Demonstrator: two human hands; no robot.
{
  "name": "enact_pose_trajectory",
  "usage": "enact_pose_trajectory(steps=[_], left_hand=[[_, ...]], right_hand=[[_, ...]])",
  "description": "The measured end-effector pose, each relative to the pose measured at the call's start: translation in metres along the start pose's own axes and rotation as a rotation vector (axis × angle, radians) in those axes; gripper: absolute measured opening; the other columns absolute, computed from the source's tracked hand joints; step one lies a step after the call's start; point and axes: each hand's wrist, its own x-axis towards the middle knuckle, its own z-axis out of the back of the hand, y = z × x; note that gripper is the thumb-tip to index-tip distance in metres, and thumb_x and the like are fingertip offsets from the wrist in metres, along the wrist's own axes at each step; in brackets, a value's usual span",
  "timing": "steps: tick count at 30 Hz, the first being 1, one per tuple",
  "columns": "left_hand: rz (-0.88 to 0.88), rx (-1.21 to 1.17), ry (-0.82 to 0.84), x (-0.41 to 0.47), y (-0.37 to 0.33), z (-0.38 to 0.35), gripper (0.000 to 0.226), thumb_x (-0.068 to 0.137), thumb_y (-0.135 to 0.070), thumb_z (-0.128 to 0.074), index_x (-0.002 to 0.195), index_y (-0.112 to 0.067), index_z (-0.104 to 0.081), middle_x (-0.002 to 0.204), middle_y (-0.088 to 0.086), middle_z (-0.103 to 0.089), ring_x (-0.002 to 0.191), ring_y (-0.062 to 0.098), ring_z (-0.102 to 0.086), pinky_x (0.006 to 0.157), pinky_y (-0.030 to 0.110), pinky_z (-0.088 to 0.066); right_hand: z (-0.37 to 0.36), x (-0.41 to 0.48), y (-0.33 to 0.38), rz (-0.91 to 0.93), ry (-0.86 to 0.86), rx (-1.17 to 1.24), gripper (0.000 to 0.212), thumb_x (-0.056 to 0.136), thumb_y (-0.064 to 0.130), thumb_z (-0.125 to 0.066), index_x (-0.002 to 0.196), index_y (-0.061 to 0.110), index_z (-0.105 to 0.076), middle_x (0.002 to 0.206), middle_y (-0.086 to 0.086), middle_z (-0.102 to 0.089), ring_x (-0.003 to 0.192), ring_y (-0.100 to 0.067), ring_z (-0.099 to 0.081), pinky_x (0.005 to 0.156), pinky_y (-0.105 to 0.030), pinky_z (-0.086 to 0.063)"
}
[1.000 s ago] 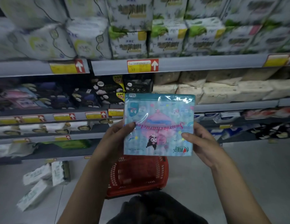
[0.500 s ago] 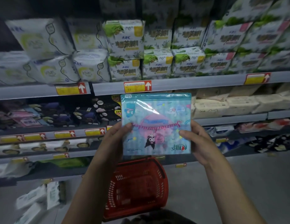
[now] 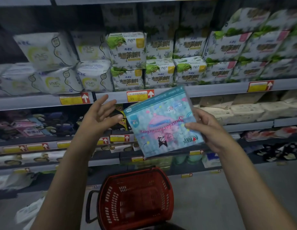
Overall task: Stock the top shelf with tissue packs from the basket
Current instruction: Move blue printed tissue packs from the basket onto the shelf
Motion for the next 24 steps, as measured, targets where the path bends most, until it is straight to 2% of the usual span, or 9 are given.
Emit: enact_pose_trajectory(steps=[3, 7, 10, 12, 14, 16, 19, 21, 24], left_hand=[[-0.02, 0.136, 0.056, 0.01, -0.011, -0.003, 0.098, 0.058, -0.04, -0.089, 0.141, -0.034, -0.037, 0.138, -0.013, -0.052, 0.131, 0.004, -0.045, 0.113, 0.037, -0.034], [-0.023, 0.202, 0.248, 0.019, -0.025, -0.01, 0.119, 0.035, -0.071, -0.084, 0.141, -0.04, -0.038, 0.132, -0.025, -0.053, 0.122, -0.014, -0.045, 0.095, 0.008, -0.04], [0.017, 0.218, 0.399, 0.023, -0.035, -0.017, 0.105, 0.041, -0.062, -0.087, 0.133, -0.048, -0.038, 0.131, -0.026, -0.052, 0.12, -0.013, -0.049, 0.094, 0.013, -0.046], [0.019, 0.223, 0.433, 0.024, -0.041, -0.023, 0.096, 0.058, -0.042, -0.083, 0.141, -0.039, -0.034, 0.132, -0.022, -0.052, 0.118, -0.008, -0.052, 0.098, 0.024, -0.049], [0.022, 0.195, 0.454, 0.025, -0.045, -0.026, 0.096, 0.062, -0.027, -0.077, 0.147, -0.03, -0.031, 0.13, -0.015, -0.056, 0.112, -0.004, -0.059, 0.089, 0.023, -0.054], [0.032, 0.15, 0.489, 0.026, -0.046, -0.029, 0.093, 0.064, -0.02, -0.078, 0.146, -0.027, -0.033, 0.126, -0.006, -0.061, 0.107, 0.002, -0.064, 0.08, 0.02, -0.055], [0.022, 0.116, 0.546, 0.029, -0.045, -0.032, 0.077, 0.067, -0.009, -0.081, 0.131, -0.032, -0.046, 0.118, -0.006, -0.066, 0.102, 0.006, -0.067, 0.076, 0.02, -0.055], [0.006, 0.116, 0.562, 0.031, -0.045, -0.034, 0.068, 0.065, -0.009, -0.084, 0.121, -0.033, -0.053, 0.109, -0.009, -0.071, 0.101, 0.007, -0.068, 0.075, 0.019, -0.054], [0.003, 0.088, 0.542, 0.033, -0.046, -0.035, 0.062, 0.059, -0.027, -0.082, 0.118, -0.029, -0.059, 0.109, -0.008, -0.072, 0.101, 0.012, -0.069, 0.076, 0.022, -0.055]], right_hand=[[0.002, 0.008, 0.019, -0.011, 0.087, -0.116, 0.045, 0.07, 0.0, -0.067, 0.111, 0.018, -0.061, 0.098, 0.0, -0.074, 0.086, -0.019, -0.071, 0.062, -0.028, -0.058], [0.003, 0.019, 0.044, -0.029, 0.205, -0.359, 0.045, 0.077, -0.003, -0.068, 0.117, 0.015, -0.06, 0.11, -0.003, -0.07, 0.098, -0.021, -0.068, 0.078, -0.027, -0.056], [0.0, 0.026, 0.06, -0.07, 0.322, -0.521, 0.044, 0.079, 0.001, -0.07, 0.118, 0.017, -0.059, 0.118, -0.006, -0.066, 0.105, -0.022, -0.064, 0.089, -0.029, -0.051], [-0.004, 0.029, 0.071, -0.095, 0.398, -0.597, 0.041, 0.08, 0.002, -0.07, 0.11, 0.027, -0.058, 0.112, 0.011, -0.063, 0.101, -0.004, -0.062, 0.089, -0.016, -0.047], [-0.005, 0.033, 0.078, -0.094, 0.442, -0.71, 0.044, 0.08, 0.008, -0.072, 0.114, 0.028, -0.054, 0.115, 0.026, -0.052, 0.105, 0.006, -0.053, 0.088, -0.006, -0.041], [-0.007, 0.038, 0.084, -0.098, 0.474, -0.832, 0.053, 0.079, 0.017, -0.075, 0.126, 0.021, -0.052, 0.121, 0.026, -0.051, 0.109, 0.005, -0.052, 0.096, -0.012, -0.042], [-0.008, 0.046, 0.09, -0.103, 0.507, -0.924, 0.072, 0.069, 0.039, -0.081, 0.132, 0.021, -0.052, 0.132, 0.013, -0.055, 0.118, -0.005, -0.054, 0.104, -0.037, -0.043], [-0.009, 0.048, 0.094, -0.103, 0.526, -0.925, 0.076, 0.065, 0.045, -0.079, 0.133, 0.023, -0.052, 0.136, 0.012, -0.053, 0.121, -0.005, -0.053, 0.104, -0.038, -0.043], [-0.007, 0.05, 0.099, -0.119, 0.563, -0.892, 0.073, 0.072, 0.035, -0.081, 0.136, 0.02, -0.05, 0.141, 0.011, -0.048, 0.125, -0.002, -0.049, 0.106, -0.034, -0.042]])
